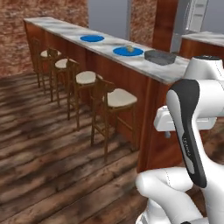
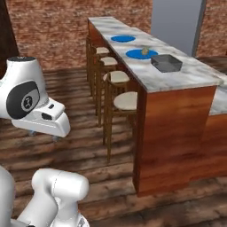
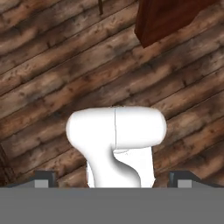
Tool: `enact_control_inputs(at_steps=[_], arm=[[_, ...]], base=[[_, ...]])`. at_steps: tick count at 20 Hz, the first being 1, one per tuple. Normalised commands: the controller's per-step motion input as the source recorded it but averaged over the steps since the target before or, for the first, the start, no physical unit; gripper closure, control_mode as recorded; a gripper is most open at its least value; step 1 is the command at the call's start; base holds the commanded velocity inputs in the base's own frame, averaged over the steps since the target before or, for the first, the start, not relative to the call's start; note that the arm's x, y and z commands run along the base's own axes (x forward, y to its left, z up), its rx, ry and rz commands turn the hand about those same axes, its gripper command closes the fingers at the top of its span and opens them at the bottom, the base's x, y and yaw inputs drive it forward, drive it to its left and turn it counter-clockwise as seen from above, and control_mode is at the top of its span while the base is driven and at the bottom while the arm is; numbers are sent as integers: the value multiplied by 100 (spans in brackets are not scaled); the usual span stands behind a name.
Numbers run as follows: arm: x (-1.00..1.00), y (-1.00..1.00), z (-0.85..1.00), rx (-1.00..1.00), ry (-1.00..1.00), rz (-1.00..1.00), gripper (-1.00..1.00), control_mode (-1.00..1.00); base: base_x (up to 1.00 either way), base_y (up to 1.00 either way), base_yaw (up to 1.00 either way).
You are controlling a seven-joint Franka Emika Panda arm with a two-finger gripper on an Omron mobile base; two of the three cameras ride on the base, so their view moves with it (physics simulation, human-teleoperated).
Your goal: Place two dumplings into each of the tupperware containers and then place the containers in the fridge.
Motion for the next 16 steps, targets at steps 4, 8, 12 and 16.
enact_control_inputs(at_steps=[4,8,12,16], arm=[[0,0,0,0,0,0,-100,100],[0,0,0,0,0,0,-100,100],[0,0,0,0,0,0,-100,100],[0,0,0,0,0,0,-100,100]], base=[[99,100,-58],[90,96,-61],[72,92,-63],[38,83,-60]])
